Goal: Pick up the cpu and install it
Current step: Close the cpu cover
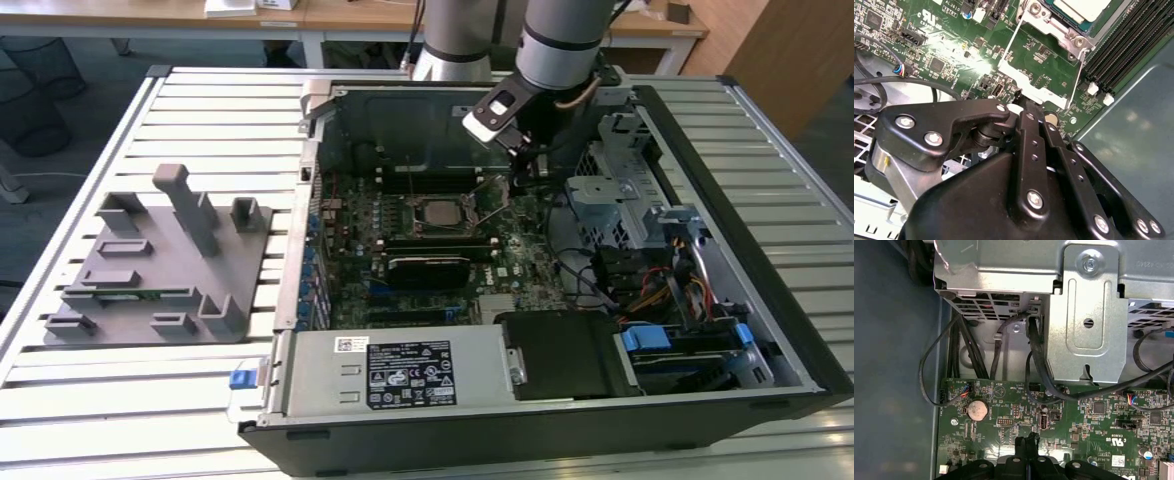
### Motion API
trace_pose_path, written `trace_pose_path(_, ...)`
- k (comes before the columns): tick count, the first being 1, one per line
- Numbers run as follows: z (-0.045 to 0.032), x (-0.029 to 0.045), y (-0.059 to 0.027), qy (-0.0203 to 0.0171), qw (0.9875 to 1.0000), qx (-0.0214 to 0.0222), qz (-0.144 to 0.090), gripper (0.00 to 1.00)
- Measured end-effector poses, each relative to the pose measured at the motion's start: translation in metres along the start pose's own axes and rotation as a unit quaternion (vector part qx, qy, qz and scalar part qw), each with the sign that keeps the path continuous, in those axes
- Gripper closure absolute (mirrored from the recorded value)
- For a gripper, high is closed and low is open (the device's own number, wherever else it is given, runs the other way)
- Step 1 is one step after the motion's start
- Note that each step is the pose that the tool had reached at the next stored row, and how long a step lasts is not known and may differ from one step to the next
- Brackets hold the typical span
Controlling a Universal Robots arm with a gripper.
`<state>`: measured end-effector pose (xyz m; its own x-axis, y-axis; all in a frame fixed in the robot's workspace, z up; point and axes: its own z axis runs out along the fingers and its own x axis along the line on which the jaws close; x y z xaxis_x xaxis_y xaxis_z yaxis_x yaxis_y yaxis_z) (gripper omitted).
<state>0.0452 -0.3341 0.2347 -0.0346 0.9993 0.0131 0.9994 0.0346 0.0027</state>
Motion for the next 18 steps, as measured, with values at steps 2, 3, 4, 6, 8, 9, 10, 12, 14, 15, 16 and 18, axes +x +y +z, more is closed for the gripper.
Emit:
trace_pose_path(2,0.0,0.0,-0.0002,0.0,1.0,0.0,0.0,0.89)
trace_pose_path(3,0.0001,0.0,-0.0005,0.0,1.0,0.0,0.0,0.89)
trace_pose_path(4,0.0001,0.0,-0.0009,0.0001,1.0,0.0,0.0,0.89)
trace_pose_path(6,0.0001,0.0001,-0.0021,0.0,1.0,0.0,0.0,0.89)
trace_pose_path(8,0.0001,0.0001,-0.0038,0.0,1.0,0.0,0.0,0.89)
trace_pose_path(9,0.0001,0.0001,-0.0047,0.0,1.0,0.0,0.0,0.89)
trace_pose_path(10,0.0001,0.0002,-0.0056,0.0,1.0,0.0,0.0,0.89)
trace_pose_path(12,0.0002,0.0003,-0.0079,0.0,1.0,0.0,0.0,0.89)
trace_pose_path(14,0.0002,0.0004,-0.0108,0.0,1.0,0.0,0.0,0.89)
trace_pose_path(15,0.0002,0.0004,-0.0125,0.0,1.0,0.0,0.0,0.89)
trace_pose_path(16,0.0003,0.0005,-0.0143,0.0001,1.0,0.0,0.0,0.89)
trace_pose_path(18,0.0006,0.0006,-0.0173,0.0001,1.0,0.0,0.0,0.89)
